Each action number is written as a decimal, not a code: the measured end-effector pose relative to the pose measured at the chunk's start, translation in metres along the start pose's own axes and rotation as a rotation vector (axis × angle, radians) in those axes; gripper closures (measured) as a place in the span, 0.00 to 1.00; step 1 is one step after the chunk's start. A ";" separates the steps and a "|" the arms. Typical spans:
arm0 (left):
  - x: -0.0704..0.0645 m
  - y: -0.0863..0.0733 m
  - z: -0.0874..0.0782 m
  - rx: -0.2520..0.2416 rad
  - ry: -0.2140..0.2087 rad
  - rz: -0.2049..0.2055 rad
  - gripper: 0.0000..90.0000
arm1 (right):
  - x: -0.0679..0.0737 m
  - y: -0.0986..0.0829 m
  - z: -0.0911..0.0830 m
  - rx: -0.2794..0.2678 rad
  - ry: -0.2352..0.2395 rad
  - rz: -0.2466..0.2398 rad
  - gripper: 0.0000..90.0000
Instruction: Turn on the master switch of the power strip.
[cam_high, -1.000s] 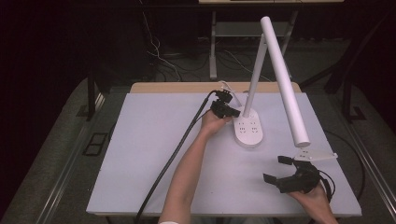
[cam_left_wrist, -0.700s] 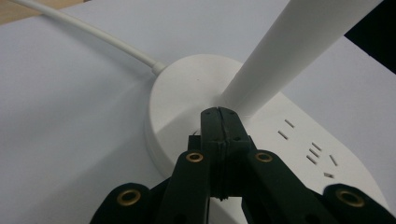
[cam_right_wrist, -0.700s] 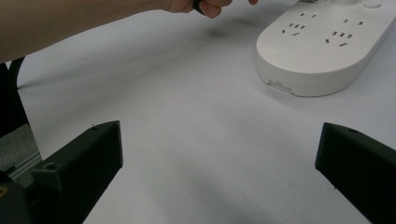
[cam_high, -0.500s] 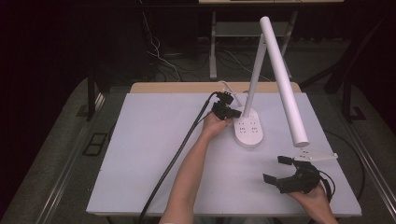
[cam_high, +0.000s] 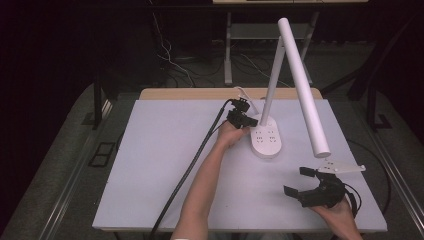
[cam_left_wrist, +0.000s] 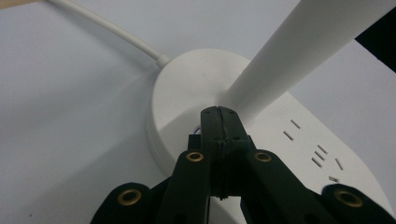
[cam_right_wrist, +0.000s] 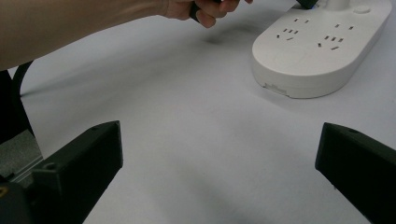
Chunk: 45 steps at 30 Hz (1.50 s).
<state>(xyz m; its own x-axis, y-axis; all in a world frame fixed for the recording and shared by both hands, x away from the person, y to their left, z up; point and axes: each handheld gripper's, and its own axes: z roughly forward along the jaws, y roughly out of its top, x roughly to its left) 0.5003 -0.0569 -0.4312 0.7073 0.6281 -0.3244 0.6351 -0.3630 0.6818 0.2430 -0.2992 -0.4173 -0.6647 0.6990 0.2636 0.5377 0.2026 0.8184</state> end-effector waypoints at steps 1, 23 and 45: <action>0.002 0.000 0.000 0.002 -0.006 0.006 1.00 | 0.000 0.000 0.000 0.000 0.000 0.001 0.00; 0.004 0.005 -0.027 -0.115 -0.031 0.043 1.00 | -0.002 0.000 0.001 0.001 0.005 0.002 0.00; 0.010 0.010 -0.106 -0.130 -0.008 0.103 0.78 | -0.002 0.000 0.002 0.000 0.000 -0.002 0.00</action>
<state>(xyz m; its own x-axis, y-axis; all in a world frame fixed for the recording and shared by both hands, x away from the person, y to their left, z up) 0.4802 0.0188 -0.3582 0.7695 0.5865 -0.2527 0.5136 -0.3330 0.7908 0.2449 -0.2992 -0.4189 -0.6654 0.6990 0.2621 0.5366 0.2037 0.8189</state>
